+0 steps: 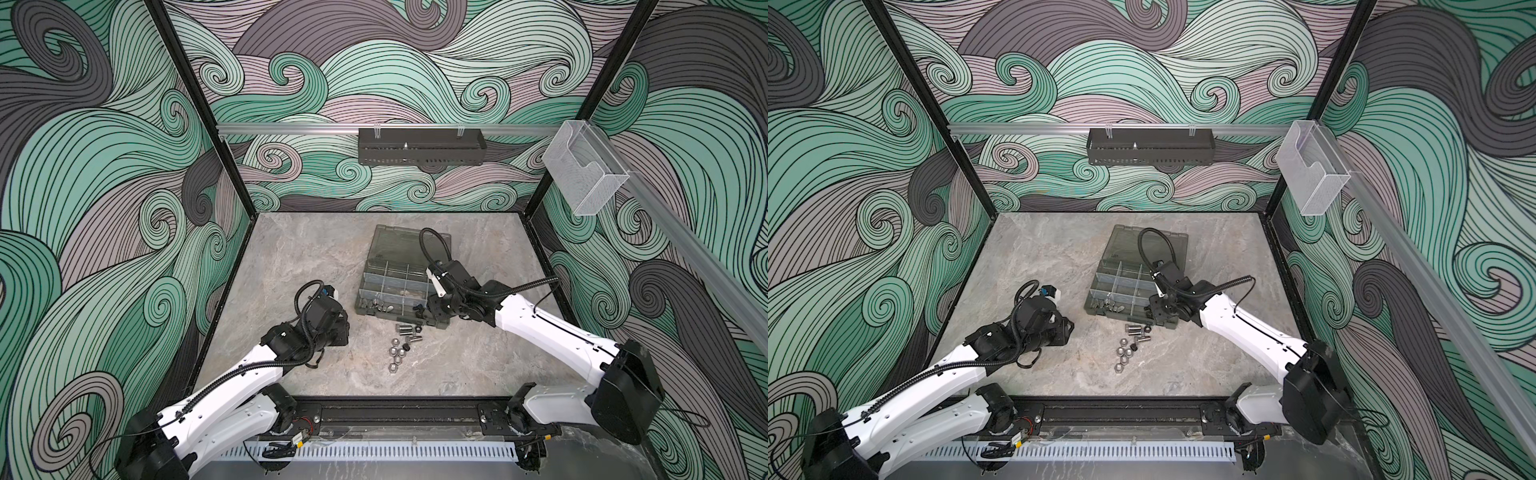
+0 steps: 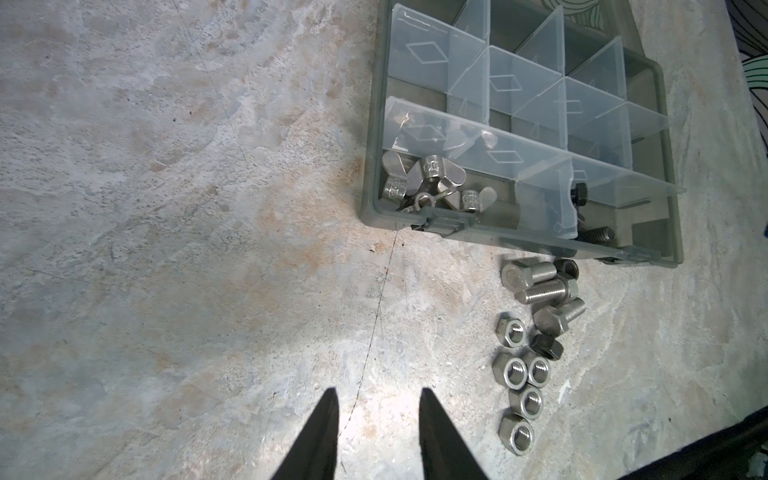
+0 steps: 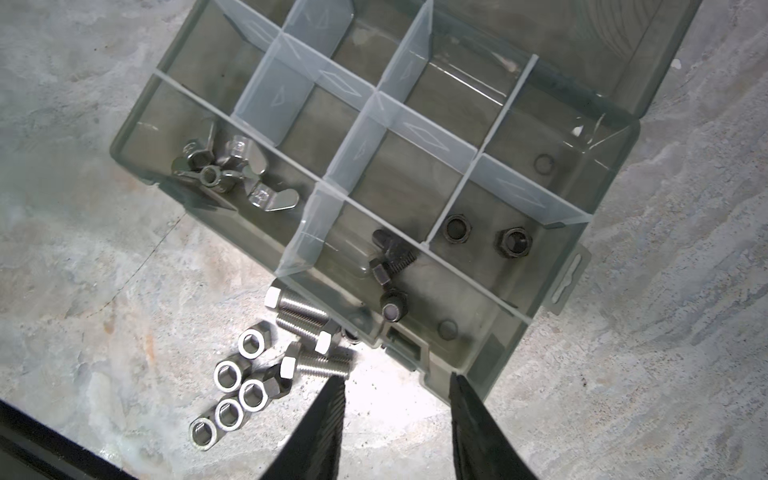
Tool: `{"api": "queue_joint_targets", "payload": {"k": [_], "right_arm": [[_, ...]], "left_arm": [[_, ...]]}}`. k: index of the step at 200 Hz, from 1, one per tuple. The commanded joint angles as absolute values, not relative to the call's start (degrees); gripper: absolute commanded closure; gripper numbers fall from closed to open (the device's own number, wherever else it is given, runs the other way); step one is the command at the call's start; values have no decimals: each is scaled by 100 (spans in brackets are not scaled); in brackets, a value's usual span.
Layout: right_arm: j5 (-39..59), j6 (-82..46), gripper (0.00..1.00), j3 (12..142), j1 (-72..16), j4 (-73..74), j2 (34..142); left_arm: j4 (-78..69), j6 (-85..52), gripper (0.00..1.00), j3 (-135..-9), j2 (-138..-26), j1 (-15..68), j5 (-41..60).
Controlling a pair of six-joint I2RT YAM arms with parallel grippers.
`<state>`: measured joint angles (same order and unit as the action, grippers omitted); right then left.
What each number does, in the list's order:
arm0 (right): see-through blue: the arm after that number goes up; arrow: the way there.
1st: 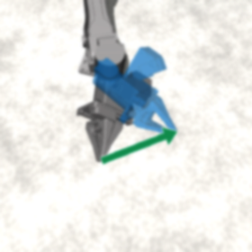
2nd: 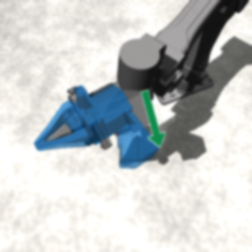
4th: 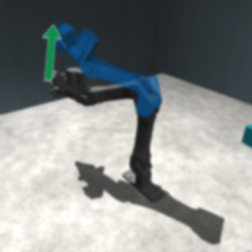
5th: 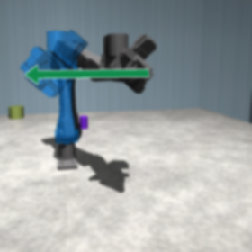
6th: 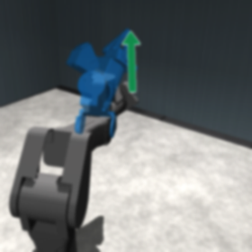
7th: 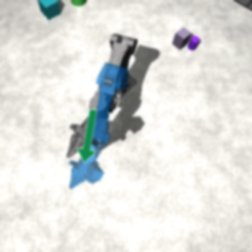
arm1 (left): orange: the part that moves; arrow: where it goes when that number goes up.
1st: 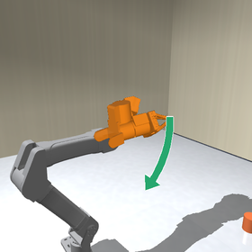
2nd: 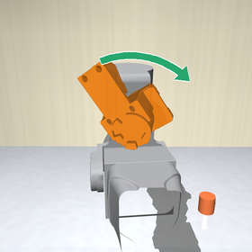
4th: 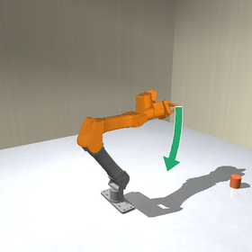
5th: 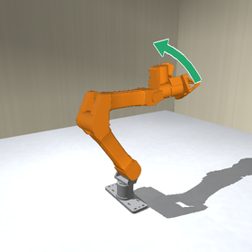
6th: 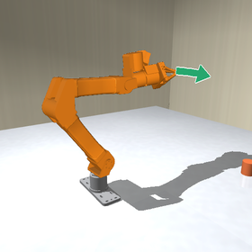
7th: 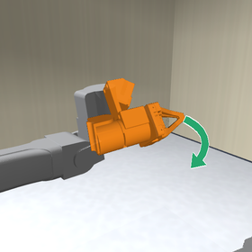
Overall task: Sort the screws and nuts into containers
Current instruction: 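Raise the open right gripper away from the box, then lower the right gripper onto a black hex nut in the pile, close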
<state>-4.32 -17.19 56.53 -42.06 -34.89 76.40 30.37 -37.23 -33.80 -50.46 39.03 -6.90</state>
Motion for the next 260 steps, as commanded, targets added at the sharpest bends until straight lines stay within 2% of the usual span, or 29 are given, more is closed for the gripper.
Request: {"api": "queue_joint_targets", "payload": {"k": [1, 115, 260], "right_arm": [[-567, -2046, 58, 5504, -4447, -3572, 7550], [-529, -2691, 62, 5190, -5609, -3152, 8183], [-221, -2977, 70, 5021, -5922, -2545, 8956]], "left_arm": [[3074, -3833, 64, -3331, -5001, 3843, -757], [3076, -3875, 64, -3248, -4948, 3841, -747], [3093, -3871, 63, -3251, -4966, 3841, -738]]}}
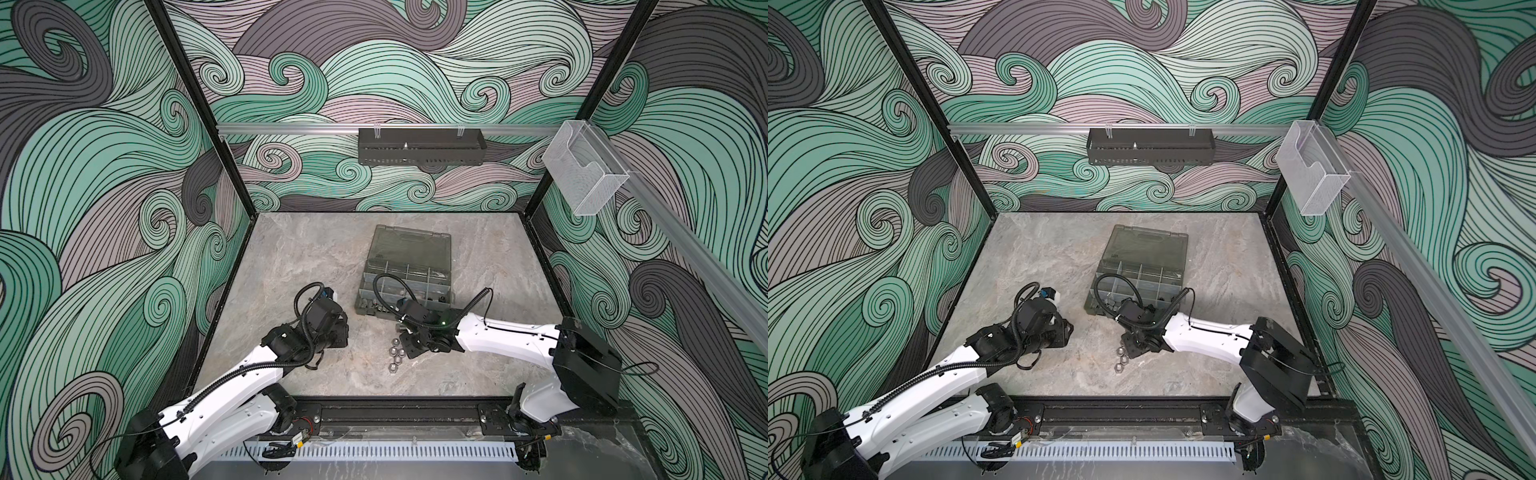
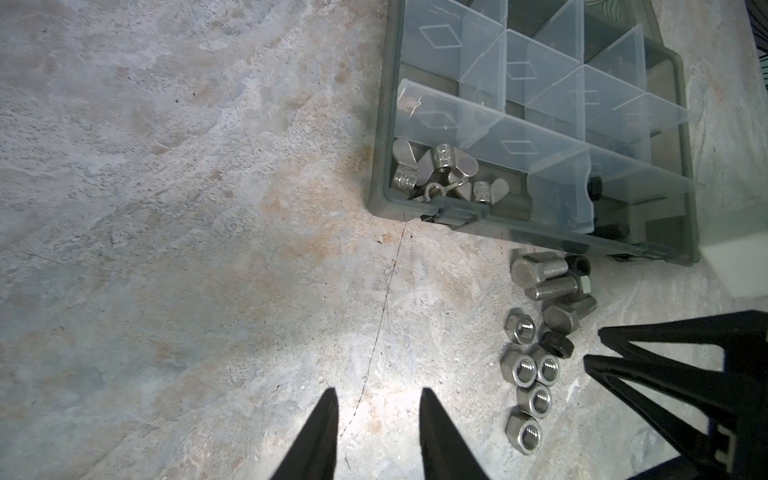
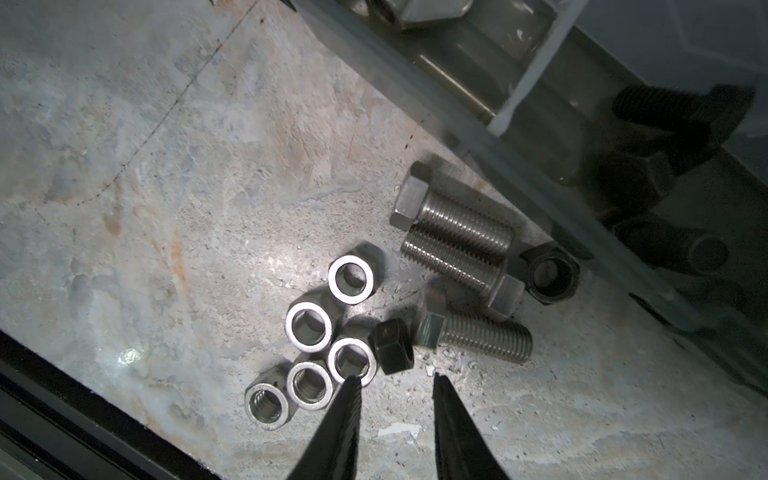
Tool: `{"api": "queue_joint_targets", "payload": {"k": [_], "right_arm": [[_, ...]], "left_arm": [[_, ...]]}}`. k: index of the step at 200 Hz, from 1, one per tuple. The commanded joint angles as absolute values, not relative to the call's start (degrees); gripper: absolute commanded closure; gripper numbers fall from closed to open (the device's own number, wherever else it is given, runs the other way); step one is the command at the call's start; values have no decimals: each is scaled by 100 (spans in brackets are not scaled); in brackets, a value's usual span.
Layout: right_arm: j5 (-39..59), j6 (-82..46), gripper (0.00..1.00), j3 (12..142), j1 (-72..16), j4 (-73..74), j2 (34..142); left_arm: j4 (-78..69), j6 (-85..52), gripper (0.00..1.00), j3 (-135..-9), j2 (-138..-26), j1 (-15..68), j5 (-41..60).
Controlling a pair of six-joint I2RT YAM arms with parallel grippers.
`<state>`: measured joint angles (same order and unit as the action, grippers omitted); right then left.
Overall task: Sort the screws and nuts into containers
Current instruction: 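Lower the right gripper onto a black hex nut in the pile, close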
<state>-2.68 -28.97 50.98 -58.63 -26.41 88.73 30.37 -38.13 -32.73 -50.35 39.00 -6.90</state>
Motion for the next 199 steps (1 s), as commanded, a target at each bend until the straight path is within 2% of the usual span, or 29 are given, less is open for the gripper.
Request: {"api": "queue_joint_targets", "payload": {"k": [1, 145, 199], "right_arm": [[-225, -2974, 70, 5020, -5919, -2542, 8961], [-445, -3007, 77, 5025, -5937, -2331, 9401], [-440, -3021, 85, 5066, -5941, -2333, 9477]], "left_arm": [[3093, -3869, 63, -3251, -4961, 3841, -738], [3111, -3902, 63, -3244, -4933, 3841, -732], [3128, -3902, 63, -3244, -4906, 3841, -732]]}}
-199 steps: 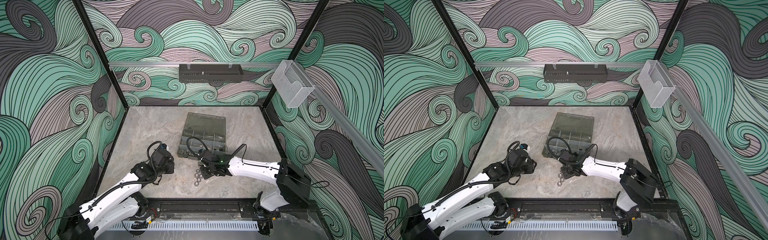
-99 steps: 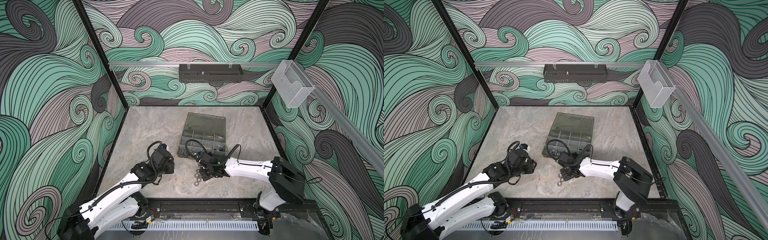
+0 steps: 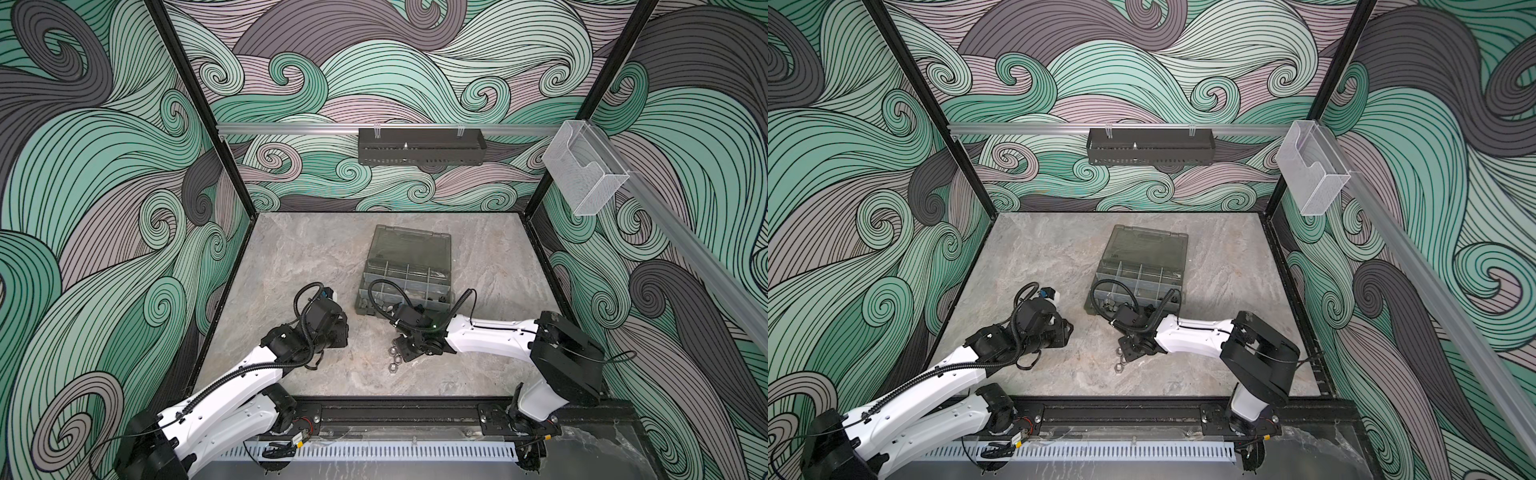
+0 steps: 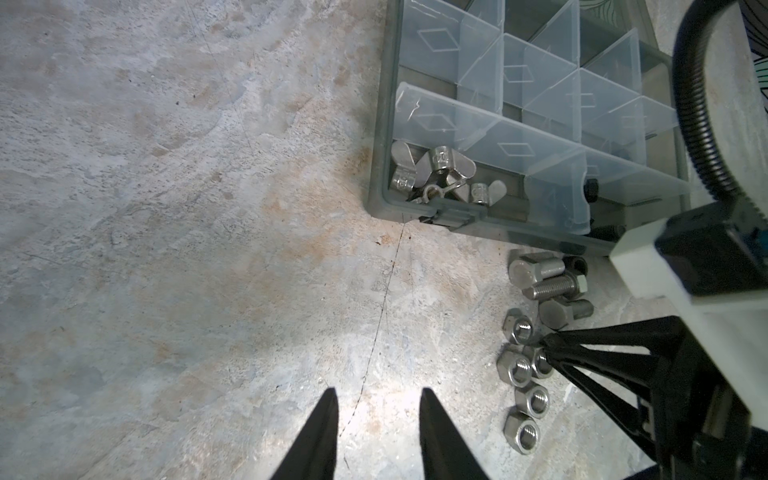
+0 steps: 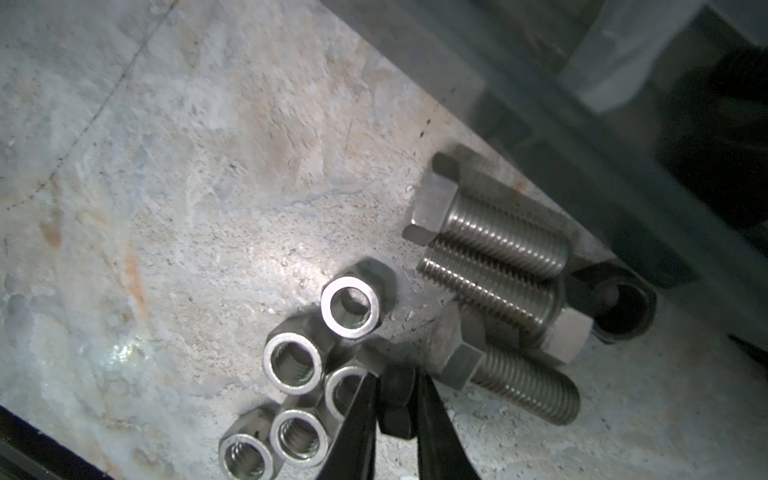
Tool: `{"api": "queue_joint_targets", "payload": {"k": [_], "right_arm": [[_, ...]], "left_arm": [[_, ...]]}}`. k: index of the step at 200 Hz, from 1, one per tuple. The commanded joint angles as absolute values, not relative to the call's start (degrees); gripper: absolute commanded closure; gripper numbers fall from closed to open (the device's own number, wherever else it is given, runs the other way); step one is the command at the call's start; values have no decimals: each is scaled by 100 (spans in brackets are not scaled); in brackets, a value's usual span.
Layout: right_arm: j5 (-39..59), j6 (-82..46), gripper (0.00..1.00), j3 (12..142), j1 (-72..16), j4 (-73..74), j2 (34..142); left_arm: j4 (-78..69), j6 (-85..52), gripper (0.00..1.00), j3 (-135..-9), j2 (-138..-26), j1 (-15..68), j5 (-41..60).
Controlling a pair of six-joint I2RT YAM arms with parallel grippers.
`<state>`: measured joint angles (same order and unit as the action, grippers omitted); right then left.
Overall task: Sort the screws and nuts into containers
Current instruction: 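Lower the right gripper onto a black hex nut in the pile, close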
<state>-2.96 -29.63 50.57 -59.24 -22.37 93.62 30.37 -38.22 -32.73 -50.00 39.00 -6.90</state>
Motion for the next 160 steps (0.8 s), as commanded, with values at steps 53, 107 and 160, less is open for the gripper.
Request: {"api": "queue_joint_targets", "payload": {"k": [53, 107, 160], "right_arm": [[-564, -2993, 86, 5118, -5929, -2618, 9086], [-686, -2815, 86, 5295, -5871, -2892, 8694], [-572, -2894, 86, 5226, -5870, -2782, 8884]], "left_arm": [[3125, -3894, 63, -3234, -4881, 3841, -747], [3111, -3894, 63, -3208, -4859, 3836, -729], [3133, -3911, 63, -3190, -4796, 3841, -738]]}}
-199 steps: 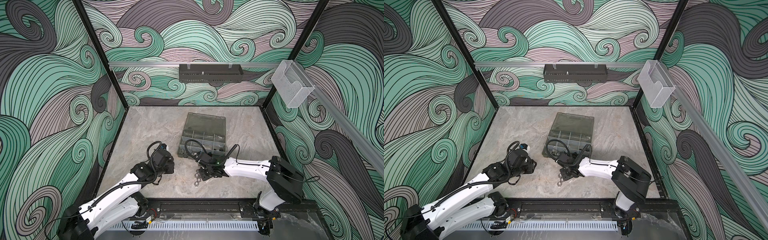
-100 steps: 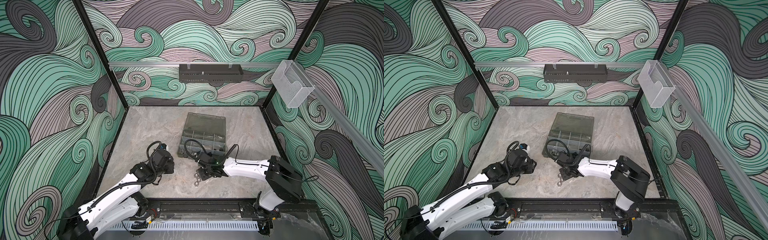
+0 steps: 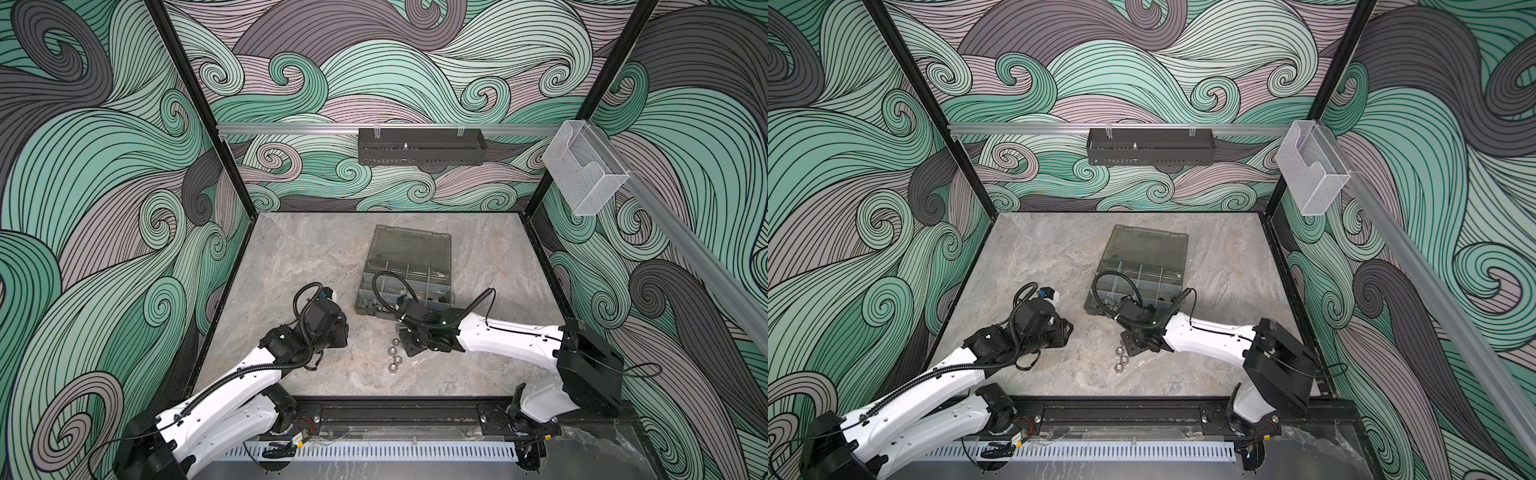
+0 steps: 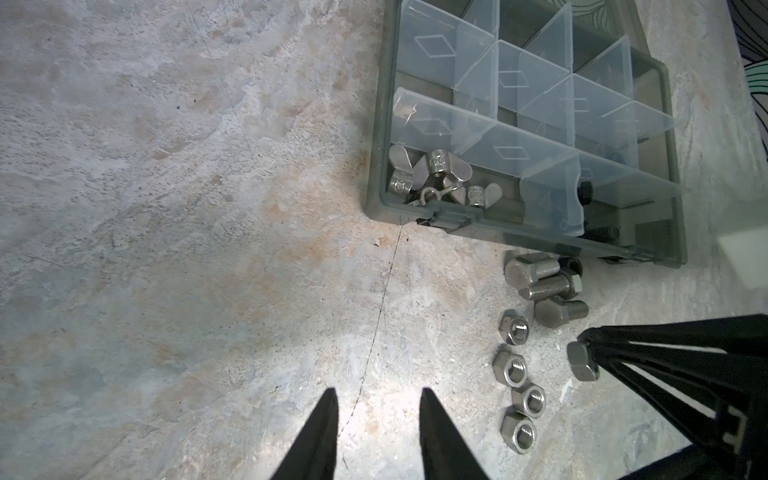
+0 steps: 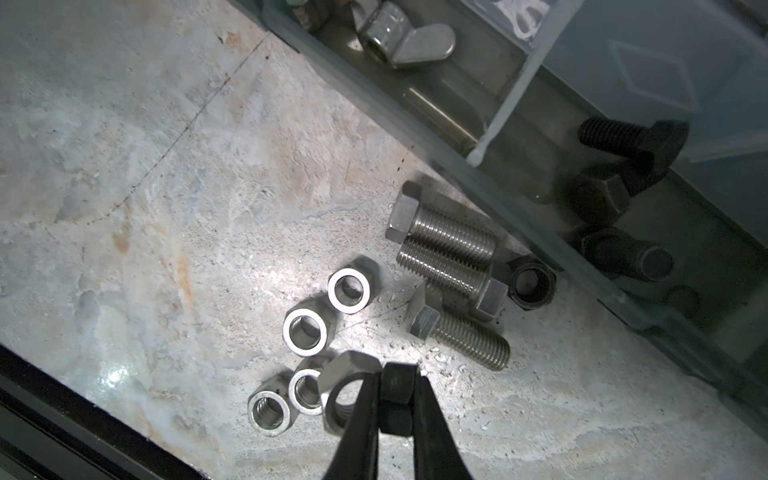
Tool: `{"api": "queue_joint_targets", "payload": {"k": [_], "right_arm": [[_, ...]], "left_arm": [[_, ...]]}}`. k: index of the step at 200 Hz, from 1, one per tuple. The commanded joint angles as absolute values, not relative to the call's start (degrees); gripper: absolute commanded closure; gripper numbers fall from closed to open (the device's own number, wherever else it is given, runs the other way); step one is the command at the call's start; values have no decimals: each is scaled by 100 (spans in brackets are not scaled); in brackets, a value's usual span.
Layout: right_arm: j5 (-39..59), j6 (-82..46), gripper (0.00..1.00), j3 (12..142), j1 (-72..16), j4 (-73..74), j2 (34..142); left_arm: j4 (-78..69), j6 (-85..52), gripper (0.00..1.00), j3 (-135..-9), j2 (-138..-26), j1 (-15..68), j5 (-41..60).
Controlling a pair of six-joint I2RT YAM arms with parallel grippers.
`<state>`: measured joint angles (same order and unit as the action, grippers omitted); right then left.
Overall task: Sort the screws and nuts into containers
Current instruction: 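Lower the right gripper onto a black hex nut in the pile, close, then carry the black nut with the right gripper into the box compartment, release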
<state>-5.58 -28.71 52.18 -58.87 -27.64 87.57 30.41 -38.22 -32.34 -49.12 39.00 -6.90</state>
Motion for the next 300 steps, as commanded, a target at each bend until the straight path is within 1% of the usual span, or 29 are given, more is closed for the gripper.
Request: {"api": "queue_joint_targets", "payload": {"k": [1, 75, 107, 138, 185, 210, 244, 300], "right_arm": [[-563, -2897, 85, 5215, -5871, -2771, 8889], [-431, -3019, 85, 4940, -5880, -2517, 9271], [-443, -3052, 80, 4948, -5879, -2582, 9314], [-500, -3081, 78, 4922, -5880, -2620, 9211], [-605, -3116, 78, 4843, -5845, -2646, 9057], [-539, -3137, 79, 4796, -5809, -2633, 9020], [-393, -3167, 76, 4730, -5756, -2559, 8874], [-347, -3159, 75, 4589, -5591, -2524, 8751]], "left_arm": [[3135, -3911, 63, -3190, -4798, 3841, -738], [3138, -3911, 63, -3182, -4779, 3841, -751], [3146, -3911, 63, -3182, -4784, 3841, -748], [3133, -3907, 63, -3190, -4789, 3841, -747], [3130, -3911, 63, -3190, -4805, 3840, -738], [3134, -3911, 63, -3190, -4810, 3841, -729], [3135, -3917, 63, -3190, -4816, 3841, -728], [3129, -3920, 63, -3182, -4815, 3841, -712]]}}
